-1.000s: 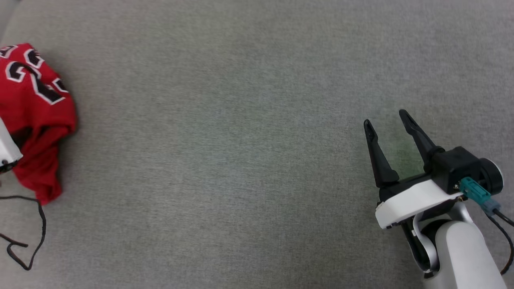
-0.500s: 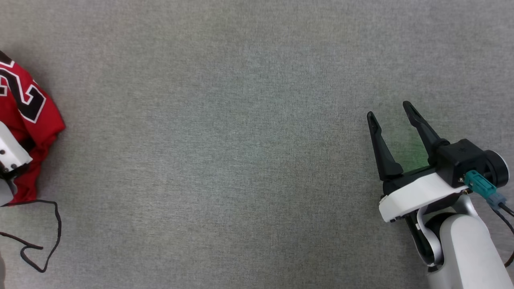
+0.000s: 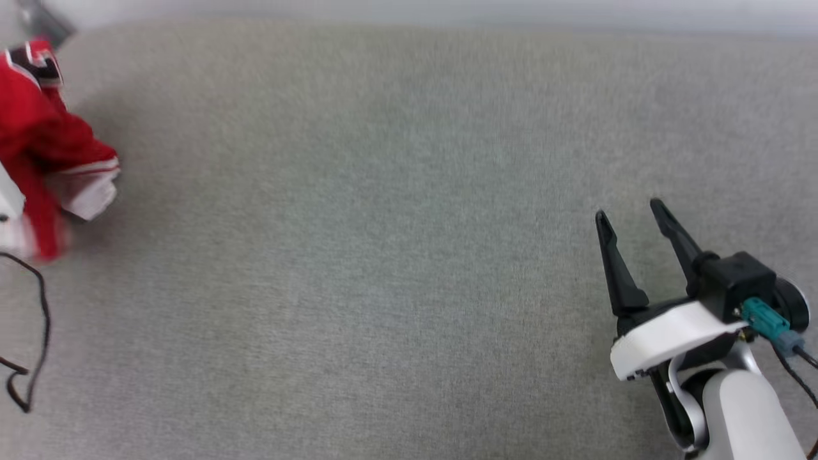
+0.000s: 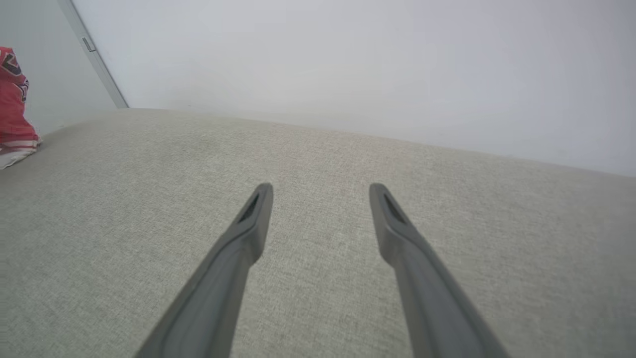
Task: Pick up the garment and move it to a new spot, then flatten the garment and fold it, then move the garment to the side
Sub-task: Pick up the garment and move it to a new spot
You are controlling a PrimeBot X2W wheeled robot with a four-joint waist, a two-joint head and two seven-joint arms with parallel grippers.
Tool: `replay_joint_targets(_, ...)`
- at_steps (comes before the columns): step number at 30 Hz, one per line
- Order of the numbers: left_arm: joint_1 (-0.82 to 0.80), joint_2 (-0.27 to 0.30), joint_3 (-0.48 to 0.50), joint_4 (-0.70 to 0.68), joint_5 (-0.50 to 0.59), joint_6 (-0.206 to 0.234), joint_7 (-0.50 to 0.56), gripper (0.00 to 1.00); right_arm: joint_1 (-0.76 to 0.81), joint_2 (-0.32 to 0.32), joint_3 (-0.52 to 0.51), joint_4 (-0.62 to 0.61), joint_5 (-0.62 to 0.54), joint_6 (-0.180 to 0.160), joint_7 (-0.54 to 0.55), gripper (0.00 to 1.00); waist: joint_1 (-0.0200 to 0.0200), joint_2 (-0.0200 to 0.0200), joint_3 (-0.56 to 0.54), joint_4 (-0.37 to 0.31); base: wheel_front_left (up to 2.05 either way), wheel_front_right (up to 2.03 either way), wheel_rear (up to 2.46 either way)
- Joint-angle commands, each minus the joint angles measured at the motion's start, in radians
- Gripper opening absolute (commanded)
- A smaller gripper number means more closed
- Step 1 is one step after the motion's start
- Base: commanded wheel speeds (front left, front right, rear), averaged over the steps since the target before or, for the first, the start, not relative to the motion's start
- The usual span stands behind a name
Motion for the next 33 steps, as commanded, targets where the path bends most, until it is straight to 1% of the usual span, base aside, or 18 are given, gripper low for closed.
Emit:
replay_joint_targets(1,-0.019,0.007,-0.012,-0.007,0.019,-0.004,-0.039,0.0,0.017,0.005,-0.005,0.002,0.005,0.0,-0.006,1.0,0.0,0.0,-0.063,0.01,0.0,0.0,0.0)
replay_joint_targets(5,-0.068,0.01,-0.068,-0.021,0.085,-0.01,-0.17,0.0,0.047,0.01,-0.013,-0.001,0.006,0.0,-0.005,1.0,0.0,0.0,-0.131,-0.003,0.0,0.0,0.0)
replay_joint_targets(7,-0.088,-0.001,-0.1,-0.026,0.112,-0.013,-0.224,0.0,0.061,0.011,-0.016,-0.003,0.01,0.0,-0.004,1.0,0.0,0.0,-0.163,-0.016,0.0,0.0,0.0)
replay_joint_targets(11,-0.108,-0.043,-0.162,-0.046,0.147,-0.017,-0.322,0.0,0.088,0.013,-0.021,-0.011,0.016,0.0,0.001,1.0,0.0,0.0,-0.216,-0.06,0.0,0.0,0.0)
replay_joint_targets(16,-0.081,-0.135,-0.231,-0.076,0.155,-0.02,-0.413,0.0,0.126,0.012,-0.037,-0.034,0.027,0.0,0.017,1.0,0.0,0.0,-0.265,-0.128,0.0,0.0,0.0)
replay_joint_targets(21,-0.032,-0.271,-0.323,-0.111,0.128,-0.027,-0.459,0.0,0.16,0.012,-0.061,-0.063,0.025,0.0,0.038,1.0,0.0,0.0,-0.282,-0.189,0.0,0.0,0.0)
replay_joint_targets(26,0.077,-0.377,-0.448,-0.147,0.087,-0.038,-0.456,0.0,0.185,0.013,-0.074,-0.096,0.022,0.0,0.06,1.0,0.0,0.0,-0.281,-0.241,0.0,0.0,0.0)
replay_joint_targets(30,0.219,-0.416,-0.585,-0.177,0.045,-0.041,-0.429,0.0,0.203,0.013,-0.088,-0.118,0.032,0.0,0.069,1.0,0.0,0.0,-0.27,-0.263,0.0,0.0,0.0)
replay_joint_targets(31,0.259,-0.42,-0.62,-0.186,0.039,-0.042,-0.424,0.0,0.206,0.013,-0.093,-0.122,0.032,0.0,0.069,1.0,0.0,0.0,-0.268,-0.264,0.0,0.0,0.0)
replay_joint_targets(32,0.259,-0.42,-0.62,-0.186,0.039,-0.042,-0.424,0.0,0.206,0.013,-0.093,-0.122,0.032,0.0,0.069,1.0,0.0,0.0,-0.268,-0.264,0.0,0.0,0.0)
replay_joint_targets(33,0.303,-0.421,-0.661,-0.19,0.023,-0.042,-0.413,0.0,0.207,0.013,-0.096,-0.125,0.034,0.0,0.069,1.0,0.0,0.0,-0.263,-0.266,0.0,0.0,0.0)
